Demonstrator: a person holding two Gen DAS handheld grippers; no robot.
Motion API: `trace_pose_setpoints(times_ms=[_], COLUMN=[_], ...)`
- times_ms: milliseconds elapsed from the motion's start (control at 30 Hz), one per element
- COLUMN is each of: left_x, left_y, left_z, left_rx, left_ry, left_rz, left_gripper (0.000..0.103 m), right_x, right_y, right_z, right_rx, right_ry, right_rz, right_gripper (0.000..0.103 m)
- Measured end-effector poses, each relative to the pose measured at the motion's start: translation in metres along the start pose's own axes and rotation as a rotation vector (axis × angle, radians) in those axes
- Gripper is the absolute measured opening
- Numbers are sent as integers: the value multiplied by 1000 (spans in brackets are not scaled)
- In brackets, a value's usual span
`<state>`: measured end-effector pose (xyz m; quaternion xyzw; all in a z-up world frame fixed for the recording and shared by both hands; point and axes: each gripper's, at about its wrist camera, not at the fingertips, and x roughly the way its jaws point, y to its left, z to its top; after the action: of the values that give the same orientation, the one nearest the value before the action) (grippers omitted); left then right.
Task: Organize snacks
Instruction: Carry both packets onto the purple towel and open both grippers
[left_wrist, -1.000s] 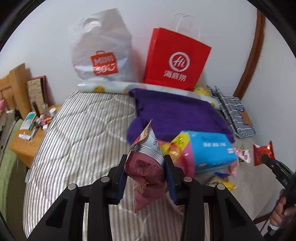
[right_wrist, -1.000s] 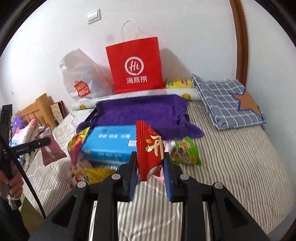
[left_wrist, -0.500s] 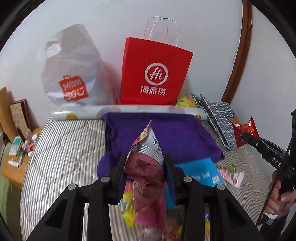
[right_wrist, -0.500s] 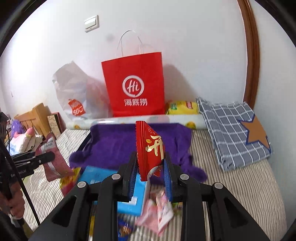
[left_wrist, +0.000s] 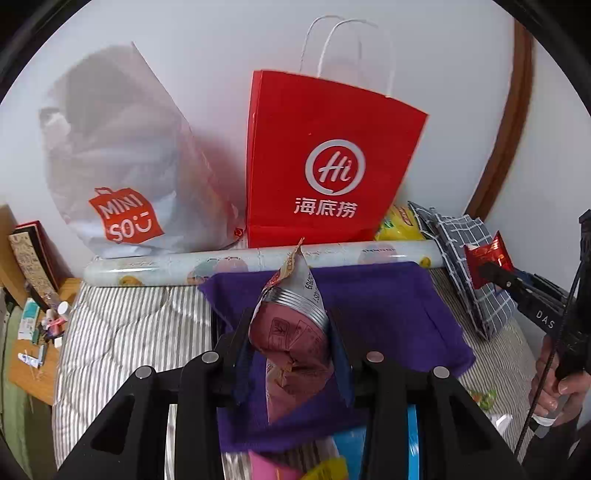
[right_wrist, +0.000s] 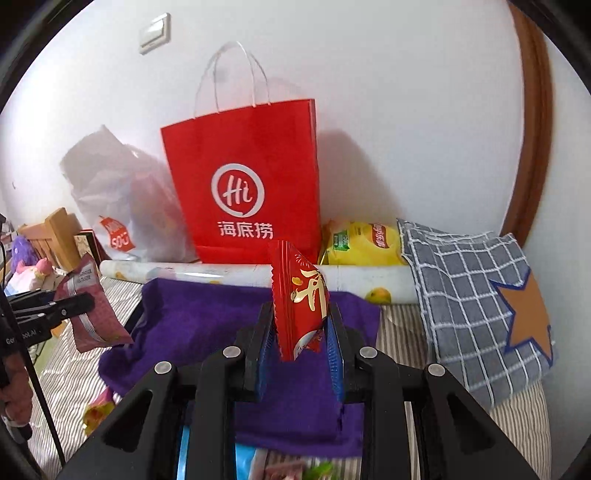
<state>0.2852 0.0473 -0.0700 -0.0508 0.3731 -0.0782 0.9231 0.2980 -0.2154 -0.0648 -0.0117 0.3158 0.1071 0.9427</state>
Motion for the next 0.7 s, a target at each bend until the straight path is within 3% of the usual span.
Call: trace_pose_setpoints(times_ms=[400, 700], left_x=[95, 131], left_y=[9, 13], left_z=[12, 8], left_rx=[-9, -22], left_ry=[158, 243], left_rz=[-56, -89], left_gripper=[36, 36], right_x=[88, 122], right_y=[-6, 0], right_z=[-1, -17], right_rx=[-57, -133], right_ry=[155, 222], right_rz=[18, -22], right_gripper=[27, 27])
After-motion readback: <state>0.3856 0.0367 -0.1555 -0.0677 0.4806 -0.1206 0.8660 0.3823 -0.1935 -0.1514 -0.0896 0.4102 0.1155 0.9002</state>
